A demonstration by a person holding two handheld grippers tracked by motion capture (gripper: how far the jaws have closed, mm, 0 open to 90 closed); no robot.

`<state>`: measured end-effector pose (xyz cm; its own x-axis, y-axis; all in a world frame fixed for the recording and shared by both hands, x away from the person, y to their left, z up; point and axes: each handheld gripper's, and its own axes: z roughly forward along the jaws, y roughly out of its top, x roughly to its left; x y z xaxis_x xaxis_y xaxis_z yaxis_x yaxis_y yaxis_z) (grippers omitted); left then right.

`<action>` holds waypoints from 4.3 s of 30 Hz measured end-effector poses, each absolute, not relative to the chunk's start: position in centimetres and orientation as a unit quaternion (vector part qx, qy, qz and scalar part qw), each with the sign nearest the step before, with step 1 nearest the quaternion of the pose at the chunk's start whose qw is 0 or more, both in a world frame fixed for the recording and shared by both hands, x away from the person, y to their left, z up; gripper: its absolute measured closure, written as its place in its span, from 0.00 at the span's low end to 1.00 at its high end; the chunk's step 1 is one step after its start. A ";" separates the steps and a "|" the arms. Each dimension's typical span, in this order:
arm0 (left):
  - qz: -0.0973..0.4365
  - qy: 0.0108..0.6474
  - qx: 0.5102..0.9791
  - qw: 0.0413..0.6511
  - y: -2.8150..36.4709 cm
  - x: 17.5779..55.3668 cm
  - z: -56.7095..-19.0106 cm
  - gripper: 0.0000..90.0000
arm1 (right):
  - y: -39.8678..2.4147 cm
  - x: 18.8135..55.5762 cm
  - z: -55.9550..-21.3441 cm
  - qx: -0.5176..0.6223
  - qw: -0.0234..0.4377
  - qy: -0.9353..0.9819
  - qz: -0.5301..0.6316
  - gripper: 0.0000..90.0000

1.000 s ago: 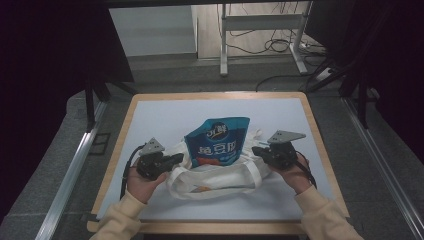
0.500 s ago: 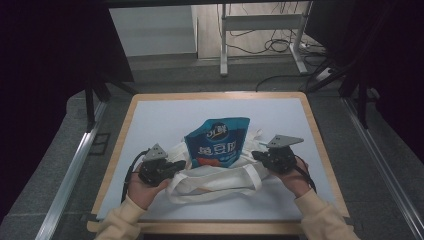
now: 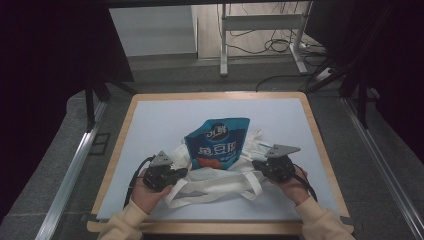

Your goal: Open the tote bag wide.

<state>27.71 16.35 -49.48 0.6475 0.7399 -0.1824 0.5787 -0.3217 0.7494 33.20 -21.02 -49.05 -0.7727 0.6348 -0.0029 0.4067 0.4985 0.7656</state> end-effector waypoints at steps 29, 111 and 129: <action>0.111 0.415 0.802 0.416 15.9 29.5 -48.1 1.00 | -21.1 32.4 -46.9 0.297 0.161 0.831 0.442 0.99; 0.074 0.401 0.822 0.398 14.9 27.6 -49.5 1.00 | -18.8 36.8 -48.9 0.318 0.158 0.863 0.360 0.99; 0.061 0.391 0.839 0.374 14.5 26.2 -51.4 1.00 | -18.5 39.3 -49.9 0.355 0.163 0.853 0.347 0.99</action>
<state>26.20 14.46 -51.37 0.6864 0.7023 -0.1891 0.6104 -0.4149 0.6747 39.34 -18.55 -49.91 -0.6946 0.7187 -0.0321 0.4923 0.5073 0.7073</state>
